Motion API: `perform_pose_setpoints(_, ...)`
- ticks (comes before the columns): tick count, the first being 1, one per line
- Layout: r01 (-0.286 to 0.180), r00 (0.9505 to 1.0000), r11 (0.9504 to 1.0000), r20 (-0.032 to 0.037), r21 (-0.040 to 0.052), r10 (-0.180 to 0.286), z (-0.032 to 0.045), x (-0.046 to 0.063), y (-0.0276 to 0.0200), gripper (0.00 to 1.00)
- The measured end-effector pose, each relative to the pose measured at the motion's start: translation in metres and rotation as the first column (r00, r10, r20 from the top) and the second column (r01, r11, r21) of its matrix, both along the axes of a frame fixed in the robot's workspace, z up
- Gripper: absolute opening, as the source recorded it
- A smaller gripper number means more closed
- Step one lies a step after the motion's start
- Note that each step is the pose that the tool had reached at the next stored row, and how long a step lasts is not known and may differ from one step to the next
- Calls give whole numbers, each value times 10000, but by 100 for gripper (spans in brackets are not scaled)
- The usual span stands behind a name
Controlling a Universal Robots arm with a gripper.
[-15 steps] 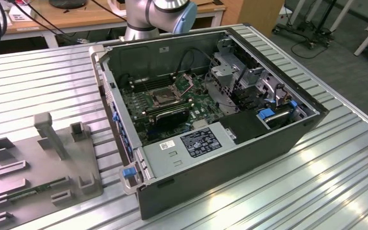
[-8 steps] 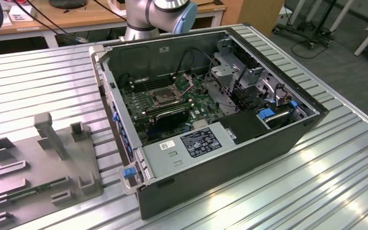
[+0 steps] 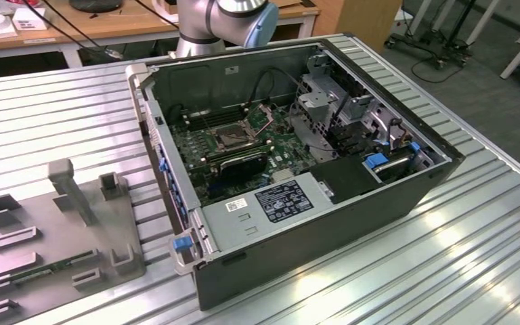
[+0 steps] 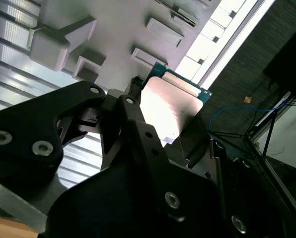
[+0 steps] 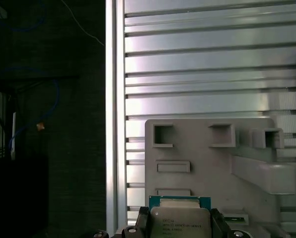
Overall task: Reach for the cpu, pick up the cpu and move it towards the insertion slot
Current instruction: 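Pick up the cpu and move it towards the insertion slot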
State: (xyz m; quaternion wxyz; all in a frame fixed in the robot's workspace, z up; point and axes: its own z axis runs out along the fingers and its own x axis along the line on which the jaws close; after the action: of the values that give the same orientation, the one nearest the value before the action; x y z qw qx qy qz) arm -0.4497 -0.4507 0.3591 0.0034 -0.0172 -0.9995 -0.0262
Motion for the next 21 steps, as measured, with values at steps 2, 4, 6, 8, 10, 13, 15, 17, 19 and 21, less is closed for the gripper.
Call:
perform_pose_setpoints(2, 0, 10000, 10000, -1, -1, 0, 31, 0, 0, 55)
perform_pose_setpoints(4, 0, 10000, 10000, -1, 0, 0, 62, 0, 0, 55)
perform_pose_setpoints(6, -1, 10000, 10000, -1, -1, 1, 91, 0, 0, 55)
perform_pose_setpoints(8, 1, 10000, 10000, -1, 0, -1, 120, 0, 0, 55)
perform_pose_setpoints(10, 0, 10000, 10000, 0, 0, 0, 152, 0, 0, 55)
perform_pose_setpoints(13, 0, 10000, 10000, -1, -1, 0, 198, 0, 0, 55)
perform_pose_setpoints(15, 0, 10000, 10000, -1, 0, 0, 227, 0, 0, 55)
perform_pose_setpoints(17, 0, 10000, 10000, -1, 0, 0, 258, 0, 0, 55)
perform_pose_setpoints(19, 1, 10000, 10000, -1, 0, -1, 291, 0, 0, 55)
perform_pose_setpoints(21, 0, 10000, 10000, -1, 0, 0, 322, 0, 0, 55)
